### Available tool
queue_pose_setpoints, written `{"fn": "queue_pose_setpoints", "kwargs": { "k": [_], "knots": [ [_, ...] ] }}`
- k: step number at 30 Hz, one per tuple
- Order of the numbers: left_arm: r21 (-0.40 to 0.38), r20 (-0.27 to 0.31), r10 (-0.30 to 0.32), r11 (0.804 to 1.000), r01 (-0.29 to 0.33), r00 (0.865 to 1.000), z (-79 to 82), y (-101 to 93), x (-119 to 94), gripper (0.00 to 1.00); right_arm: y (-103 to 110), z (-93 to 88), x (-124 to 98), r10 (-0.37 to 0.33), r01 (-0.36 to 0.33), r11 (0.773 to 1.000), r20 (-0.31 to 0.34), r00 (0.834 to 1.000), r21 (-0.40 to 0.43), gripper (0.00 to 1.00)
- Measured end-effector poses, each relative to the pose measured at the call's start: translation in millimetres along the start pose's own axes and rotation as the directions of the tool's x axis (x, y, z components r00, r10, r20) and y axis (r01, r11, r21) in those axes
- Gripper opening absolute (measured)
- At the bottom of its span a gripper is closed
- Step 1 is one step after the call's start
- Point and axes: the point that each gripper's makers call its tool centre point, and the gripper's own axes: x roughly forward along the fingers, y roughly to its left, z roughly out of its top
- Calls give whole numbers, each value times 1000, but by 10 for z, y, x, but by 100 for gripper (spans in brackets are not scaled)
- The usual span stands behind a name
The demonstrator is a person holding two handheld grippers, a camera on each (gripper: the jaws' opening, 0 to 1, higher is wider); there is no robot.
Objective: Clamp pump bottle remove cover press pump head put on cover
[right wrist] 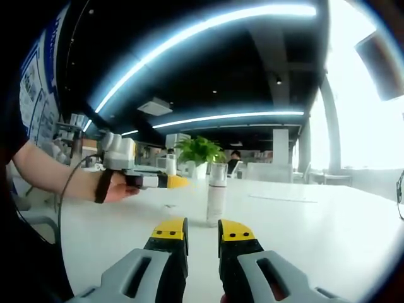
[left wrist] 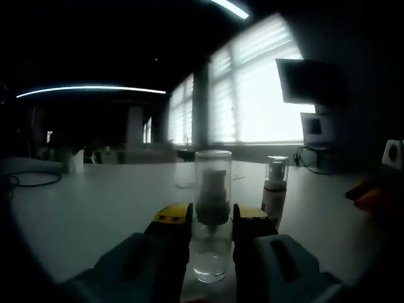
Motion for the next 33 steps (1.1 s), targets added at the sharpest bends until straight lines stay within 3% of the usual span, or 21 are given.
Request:
{"fn": "queue_pose_setpoints", "kwargs": {
  "k": [7, 9, 10, 17, 23, 28, 33],
  "knots": [
    [-12, 19, -32, 999, 32, 999, 113, -45, -36, 16, 1, 6, -6, 4, -4, 1000, 5, 1000, 24, 15],
    [-5, 16, -34, 999, 34, 999, 109, 44, -7, 16, 10, 3, -5, 5, -5, 1000, 2, 1000, 19, 15],
    [12, 15, -37, 999, 36, 999, 116, -75, -81, 16, 10, 1, -5, 5, -5, 1000, 2, 1000, 19, 15],
    [-10, 10, -66, 998, 66, 998, 135, -83, -140, 16, -1, -18, 4, 5, -5, 1000, -6, 1000, 16, 15],
    [-14, 14, -112, 994, 112, 994, 200, -293, -282, 16, 11, -28, 6, 6, -6, 1000, -11, 1000, 13, 14],
    [-24, 12, -124, 992, 124, 992, 224, -232, -303, 16, 2, -28, 8, 4, -4, 1000, -11, 1000, 13, 14],
    [-29, 11, -134, 990, 135, 991, 256, -307, -409, 16, 2, -37, 14, 5, -5, 1000, -13, 1000, 11, 14]
  ]
}}
